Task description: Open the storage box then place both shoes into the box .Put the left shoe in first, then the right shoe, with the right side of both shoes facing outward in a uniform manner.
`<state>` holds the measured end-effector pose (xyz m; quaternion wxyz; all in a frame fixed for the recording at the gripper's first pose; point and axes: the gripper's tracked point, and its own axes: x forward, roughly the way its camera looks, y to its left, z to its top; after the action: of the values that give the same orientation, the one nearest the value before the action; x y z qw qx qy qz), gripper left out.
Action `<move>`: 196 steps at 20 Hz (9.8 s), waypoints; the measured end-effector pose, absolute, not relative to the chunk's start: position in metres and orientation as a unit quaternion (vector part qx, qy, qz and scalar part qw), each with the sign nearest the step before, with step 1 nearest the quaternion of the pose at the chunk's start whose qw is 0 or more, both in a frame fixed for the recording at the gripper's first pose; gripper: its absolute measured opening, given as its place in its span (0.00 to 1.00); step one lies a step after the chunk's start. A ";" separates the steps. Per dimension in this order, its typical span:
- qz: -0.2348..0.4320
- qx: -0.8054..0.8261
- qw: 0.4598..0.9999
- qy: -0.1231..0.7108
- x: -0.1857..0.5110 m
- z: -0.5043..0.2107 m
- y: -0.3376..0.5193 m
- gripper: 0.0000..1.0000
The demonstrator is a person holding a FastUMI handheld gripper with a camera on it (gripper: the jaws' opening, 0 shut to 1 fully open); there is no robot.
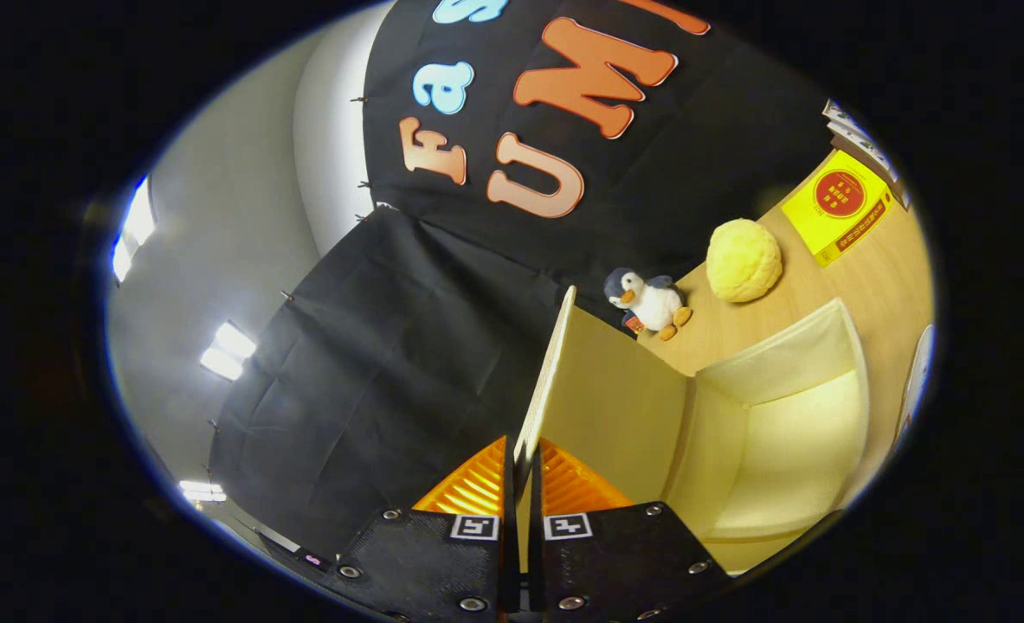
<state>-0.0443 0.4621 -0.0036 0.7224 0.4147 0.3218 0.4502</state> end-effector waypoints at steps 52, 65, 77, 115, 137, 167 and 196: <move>0.073 0.035 0.860 0.503 -0.033 -0.336 0.159 0.63; 0.127 0.074 0.833 0.533 -0.033 -0.343 0.178 0.14; 0.160 0.384 0.770 0.484 -0.017 -0.313 0.193 0.00; 0.237 0.192 0.826 0.474 -0.025 -0.215 0.414 0.00; 0.252 0.157 0.848 0.439 -0.015 -0.186 0.388 0.99; 0.065 0.067 0.841 0.534 -0.030 -0.318 0.038 0.60; 0.084 0.166 0.832 0.523 -0.030 -0.344 0.047 0.00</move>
<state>-0.0304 0.0474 -0.3435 0.8317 0.1661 0.5230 0.0844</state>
